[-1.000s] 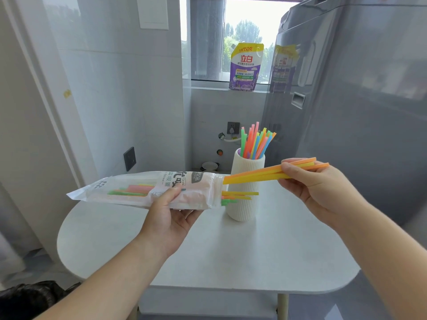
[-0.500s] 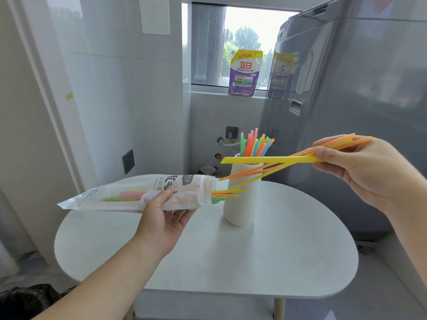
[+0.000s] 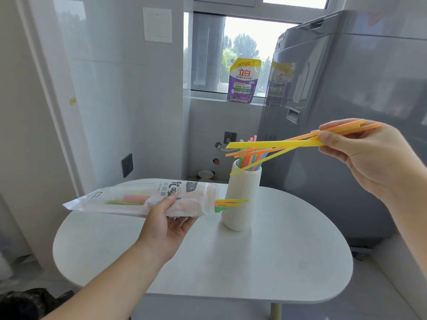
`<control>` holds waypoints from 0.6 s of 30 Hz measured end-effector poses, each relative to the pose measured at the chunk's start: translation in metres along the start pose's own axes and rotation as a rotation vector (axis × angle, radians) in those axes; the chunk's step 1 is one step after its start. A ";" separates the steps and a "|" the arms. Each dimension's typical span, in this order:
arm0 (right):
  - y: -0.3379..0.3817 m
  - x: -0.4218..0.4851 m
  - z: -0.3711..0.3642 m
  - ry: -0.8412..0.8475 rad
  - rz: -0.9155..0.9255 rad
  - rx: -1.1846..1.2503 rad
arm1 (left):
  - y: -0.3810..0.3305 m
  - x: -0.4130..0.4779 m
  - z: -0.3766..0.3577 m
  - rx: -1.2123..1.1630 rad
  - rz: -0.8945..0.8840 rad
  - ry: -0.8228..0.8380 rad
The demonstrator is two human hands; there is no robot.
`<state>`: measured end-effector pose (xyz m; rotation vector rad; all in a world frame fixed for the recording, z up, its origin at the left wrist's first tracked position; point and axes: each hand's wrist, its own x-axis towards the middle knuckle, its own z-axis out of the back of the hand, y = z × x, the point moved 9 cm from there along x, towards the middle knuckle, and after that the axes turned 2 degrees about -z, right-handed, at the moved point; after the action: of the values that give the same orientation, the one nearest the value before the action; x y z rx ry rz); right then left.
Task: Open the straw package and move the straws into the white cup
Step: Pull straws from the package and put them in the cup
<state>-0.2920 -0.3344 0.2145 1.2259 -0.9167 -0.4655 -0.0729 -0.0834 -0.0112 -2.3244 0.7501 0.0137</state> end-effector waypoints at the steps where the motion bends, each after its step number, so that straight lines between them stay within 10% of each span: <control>1: 0.001 0.000 0.000 0.000 0.009 -0.015 | 0.000 0.000 0.000 0.002 0.001 0.001; 18: 0.031 0.015 0.000 0.031 0.200 -0.286 | 0.002 -0.002 -0.003 0.011 0.007 0.023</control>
<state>-0.2881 -0.3358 0.2484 0.8701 -0.9017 -0.4007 -0.0758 -0.0857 -0.0095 -2.3150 0.7676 -0.0146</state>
